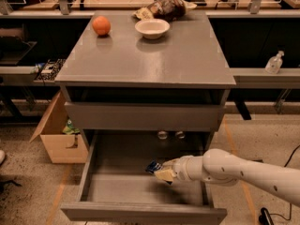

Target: Place rxbar blueberry into middle drawer

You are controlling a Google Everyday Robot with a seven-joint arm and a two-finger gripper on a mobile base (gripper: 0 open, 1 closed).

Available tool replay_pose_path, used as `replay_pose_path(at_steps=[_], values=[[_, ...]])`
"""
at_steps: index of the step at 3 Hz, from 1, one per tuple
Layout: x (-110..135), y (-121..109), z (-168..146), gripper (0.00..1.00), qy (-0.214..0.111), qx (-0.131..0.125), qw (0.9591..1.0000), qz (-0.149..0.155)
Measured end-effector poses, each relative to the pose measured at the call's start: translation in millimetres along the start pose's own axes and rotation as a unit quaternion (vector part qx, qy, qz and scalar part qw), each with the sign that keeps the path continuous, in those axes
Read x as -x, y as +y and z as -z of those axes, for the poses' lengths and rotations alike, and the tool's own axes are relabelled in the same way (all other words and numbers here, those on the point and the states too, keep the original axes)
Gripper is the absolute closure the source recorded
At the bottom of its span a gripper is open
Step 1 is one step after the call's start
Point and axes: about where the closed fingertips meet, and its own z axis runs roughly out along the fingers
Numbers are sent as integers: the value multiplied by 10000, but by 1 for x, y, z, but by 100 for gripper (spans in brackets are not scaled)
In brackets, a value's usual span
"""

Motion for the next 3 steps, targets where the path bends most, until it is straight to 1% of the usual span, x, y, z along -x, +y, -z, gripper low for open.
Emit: replay_pose_path(at_steps=[1,2,3], values=[[-20,-7,-26,100,37,44,9997,-229],[-38,-14,-47,100,180,0,9985,-514],[-40,-13,-49,86,200,6,9984,-536]])
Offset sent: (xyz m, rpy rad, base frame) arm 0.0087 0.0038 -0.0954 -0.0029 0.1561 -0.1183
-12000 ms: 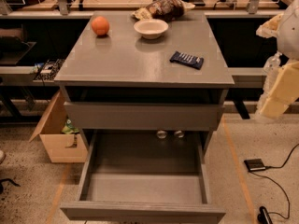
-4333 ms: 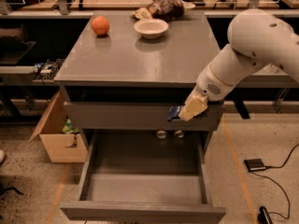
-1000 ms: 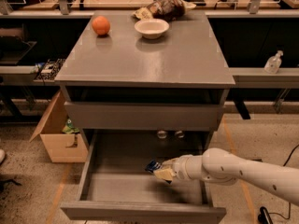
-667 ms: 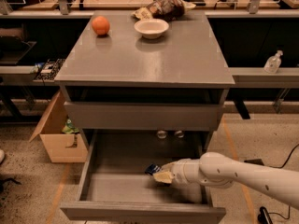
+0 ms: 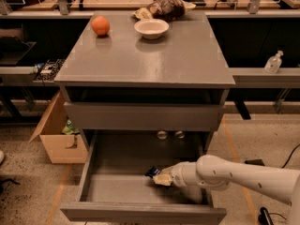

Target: Place rxbar blueberry into middle drawer

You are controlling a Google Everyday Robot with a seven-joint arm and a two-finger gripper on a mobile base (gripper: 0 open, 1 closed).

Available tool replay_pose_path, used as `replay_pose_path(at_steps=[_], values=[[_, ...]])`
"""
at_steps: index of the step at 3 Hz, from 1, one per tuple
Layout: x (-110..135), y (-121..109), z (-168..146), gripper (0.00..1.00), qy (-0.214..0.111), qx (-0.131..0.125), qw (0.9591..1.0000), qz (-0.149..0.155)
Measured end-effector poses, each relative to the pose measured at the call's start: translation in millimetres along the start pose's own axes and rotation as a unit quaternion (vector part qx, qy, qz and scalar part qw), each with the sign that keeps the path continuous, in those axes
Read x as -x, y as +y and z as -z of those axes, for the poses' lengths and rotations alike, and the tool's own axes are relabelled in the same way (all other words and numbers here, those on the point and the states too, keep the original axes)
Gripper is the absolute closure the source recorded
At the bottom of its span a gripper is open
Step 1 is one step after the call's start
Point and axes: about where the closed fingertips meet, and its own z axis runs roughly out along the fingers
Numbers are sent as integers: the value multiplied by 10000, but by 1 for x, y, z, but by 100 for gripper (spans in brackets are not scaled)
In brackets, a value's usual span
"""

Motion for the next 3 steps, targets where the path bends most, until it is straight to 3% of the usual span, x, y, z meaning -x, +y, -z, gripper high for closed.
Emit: replay_pose_path(at_steps=[3], values=[[0,4,-4,15,13,45,10000,10]])
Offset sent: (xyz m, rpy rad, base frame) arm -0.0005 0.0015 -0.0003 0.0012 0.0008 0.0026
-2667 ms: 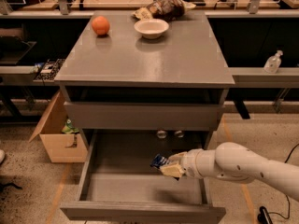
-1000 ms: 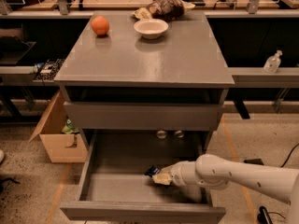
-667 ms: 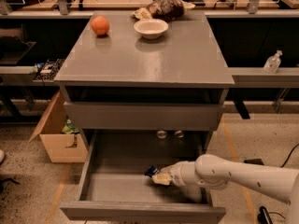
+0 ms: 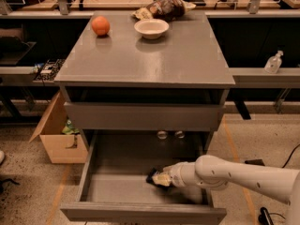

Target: Place rxbar blueberry into middle drawer

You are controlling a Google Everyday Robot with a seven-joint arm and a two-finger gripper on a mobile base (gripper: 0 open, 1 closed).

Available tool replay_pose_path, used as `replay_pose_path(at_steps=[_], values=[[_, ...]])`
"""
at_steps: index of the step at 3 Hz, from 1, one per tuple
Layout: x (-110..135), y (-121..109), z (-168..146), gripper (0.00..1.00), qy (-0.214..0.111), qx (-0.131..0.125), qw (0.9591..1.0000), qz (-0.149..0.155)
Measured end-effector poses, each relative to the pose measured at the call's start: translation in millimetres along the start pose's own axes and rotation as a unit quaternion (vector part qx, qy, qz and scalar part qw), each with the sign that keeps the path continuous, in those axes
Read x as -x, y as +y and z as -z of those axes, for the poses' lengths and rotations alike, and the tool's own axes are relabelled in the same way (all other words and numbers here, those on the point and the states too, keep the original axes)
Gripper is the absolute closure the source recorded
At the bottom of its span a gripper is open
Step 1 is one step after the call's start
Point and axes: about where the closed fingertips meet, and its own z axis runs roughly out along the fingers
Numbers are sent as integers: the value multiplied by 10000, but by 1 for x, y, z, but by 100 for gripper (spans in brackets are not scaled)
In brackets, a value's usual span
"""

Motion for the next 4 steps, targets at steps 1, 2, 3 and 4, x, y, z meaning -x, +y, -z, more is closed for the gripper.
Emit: replay_pose_path(at_steps=[1,2,3,4], values=[[7,-10,18,0,-202,-77,9998,14],[29,-33,57,0,-550,-265,9981,92],[46,-64,108,0,-881,-569,9944,80],[47,-70,116,0,-929,-625,9937,60]])
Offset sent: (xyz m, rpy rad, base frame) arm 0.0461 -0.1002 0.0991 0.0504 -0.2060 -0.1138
